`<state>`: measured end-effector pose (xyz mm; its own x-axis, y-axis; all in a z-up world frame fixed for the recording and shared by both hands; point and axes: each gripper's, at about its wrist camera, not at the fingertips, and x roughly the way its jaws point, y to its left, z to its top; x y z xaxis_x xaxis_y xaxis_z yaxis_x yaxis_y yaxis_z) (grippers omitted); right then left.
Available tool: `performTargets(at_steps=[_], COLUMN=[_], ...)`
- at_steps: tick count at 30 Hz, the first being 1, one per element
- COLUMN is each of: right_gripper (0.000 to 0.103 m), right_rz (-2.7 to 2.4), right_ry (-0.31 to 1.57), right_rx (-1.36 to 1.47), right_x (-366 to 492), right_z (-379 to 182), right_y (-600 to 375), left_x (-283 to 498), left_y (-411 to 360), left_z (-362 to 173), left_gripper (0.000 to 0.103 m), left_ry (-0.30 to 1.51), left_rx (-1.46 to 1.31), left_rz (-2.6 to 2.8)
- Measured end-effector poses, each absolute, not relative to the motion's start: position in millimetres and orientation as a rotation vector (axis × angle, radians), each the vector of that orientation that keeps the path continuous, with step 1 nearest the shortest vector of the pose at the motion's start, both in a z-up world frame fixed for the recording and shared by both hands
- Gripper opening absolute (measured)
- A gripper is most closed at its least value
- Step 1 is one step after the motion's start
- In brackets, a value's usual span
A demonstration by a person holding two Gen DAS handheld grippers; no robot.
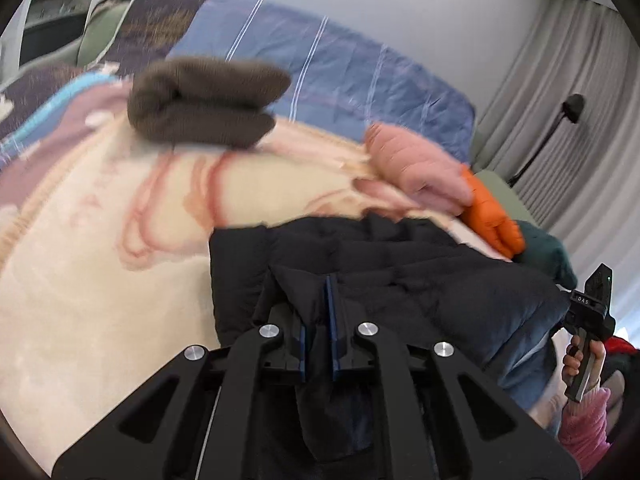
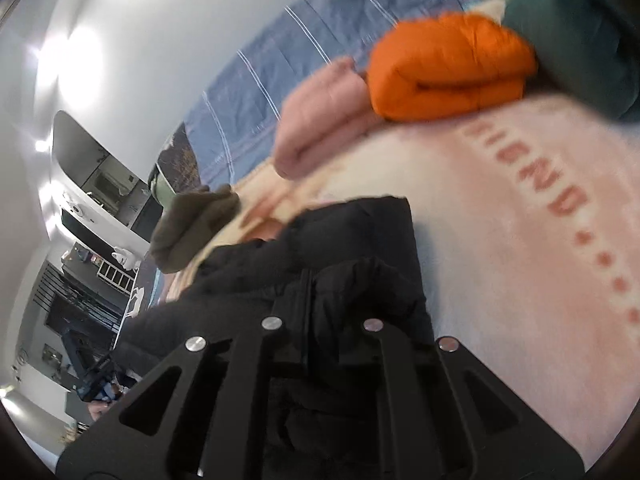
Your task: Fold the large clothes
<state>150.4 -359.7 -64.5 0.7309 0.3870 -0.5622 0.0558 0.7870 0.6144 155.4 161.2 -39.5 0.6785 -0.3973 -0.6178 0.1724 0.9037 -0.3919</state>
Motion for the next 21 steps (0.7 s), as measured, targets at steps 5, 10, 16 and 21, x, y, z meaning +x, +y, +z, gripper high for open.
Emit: performTargets(at_steps=[5,10,16,21], right_gripper=[0.011,0.047,0.079,0.084], right_rz=[0.22,0.245,0.124,0.164], right_ry=[0.758,0.723,0.539,0.611], right_rx=[0.638,0.61,0.218,-0.165], right_x=[159,137,73,51], right_z=[-76,-53,-5,-22], right_y=[-359,-361,-341,-291], left_x=[163,150,86,51], left_y=[160,173,190,149], left_z=[-57,-44,-1,-4], left_gripper=[0.013,0.025,0.073,0.079], left_ry=[0.777,0.753,0.55,0.58], left_rx=[-0.314,-0.362,-0.224,0.037], left_rz=[-0.353,-0.369,-0.191,-0.255])
